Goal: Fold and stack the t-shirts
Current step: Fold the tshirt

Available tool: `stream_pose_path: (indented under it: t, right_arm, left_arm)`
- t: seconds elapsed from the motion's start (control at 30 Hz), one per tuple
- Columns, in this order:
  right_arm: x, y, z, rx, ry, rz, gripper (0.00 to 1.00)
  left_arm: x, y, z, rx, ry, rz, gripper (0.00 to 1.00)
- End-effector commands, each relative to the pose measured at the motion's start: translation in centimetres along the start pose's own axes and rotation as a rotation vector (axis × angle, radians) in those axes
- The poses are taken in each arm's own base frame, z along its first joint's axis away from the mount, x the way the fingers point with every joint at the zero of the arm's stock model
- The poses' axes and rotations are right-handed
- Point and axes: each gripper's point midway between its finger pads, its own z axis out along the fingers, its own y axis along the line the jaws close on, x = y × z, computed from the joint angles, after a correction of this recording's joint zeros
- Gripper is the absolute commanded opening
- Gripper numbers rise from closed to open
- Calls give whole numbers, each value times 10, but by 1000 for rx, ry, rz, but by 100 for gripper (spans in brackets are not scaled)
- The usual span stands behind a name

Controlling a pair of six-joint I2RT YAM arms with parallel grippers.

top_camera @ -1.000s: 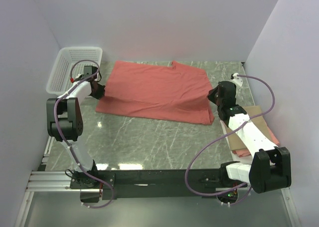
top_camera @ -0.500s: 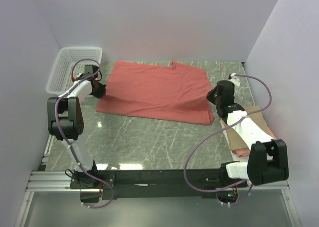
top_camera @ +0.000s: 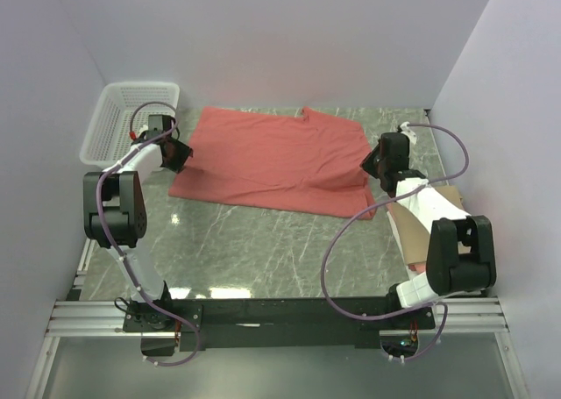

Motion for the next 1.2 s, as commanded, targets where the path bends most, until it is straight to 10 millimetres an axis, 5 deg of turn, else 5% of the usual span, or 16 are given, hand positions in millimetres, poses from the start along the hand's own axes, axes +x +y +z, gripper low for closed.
stream_pose_path:
  t: [0.0,0.13,0.3,0.5,0.57,0.63,0.73,0.93,1.03,1.07,1.13,1.17]
  right_arm:
    - [-17,21,0,-83,-28,-18,0]
    - [-6,35,-5,-180,-3,-35,0]
    - [37,37,-20,-211,77,-72,0]
    - [96,0,-34,-128,180,-90,1]
    - [108,-15,-38,-85,212,-95,13]
    - [108,-22,-43,-58,212,-98,32]
    - [98,-20,-53,-47,196,-102,46]
    - [61,6,-56,-38,169,-98,48]
    - [59,19,-37,-6,225,-126,47]
    - [46,37,-32,-26,210,-134,47]
    - [64,33,-10,35,292,-170,46]
    - [53,48,-3,25,276,-173,46]
  left_arm:
    - [-13,-22,-8,110,-33,31,47]
    - [-1,-20,-12,122,-9,30,46]
    - [25,-30,-23,156,41,63,44]
    - [60,-36,-39,201,113,111,43]
    - [69,-35,-46,217,139,122,43]
    - [74,-35,-56,235,151,130,42]
    - [76,-38,-67,262,164,158,42]
    - [73,-45,-86,288,177,248,42]
    - [67,-46,-94,268,170,299,42]
    - [65,-45,-95,262,164,328,42]
    - [62,-47,-99,253,170,359,42]
    - [62,-47,-101,252,172,389,42]
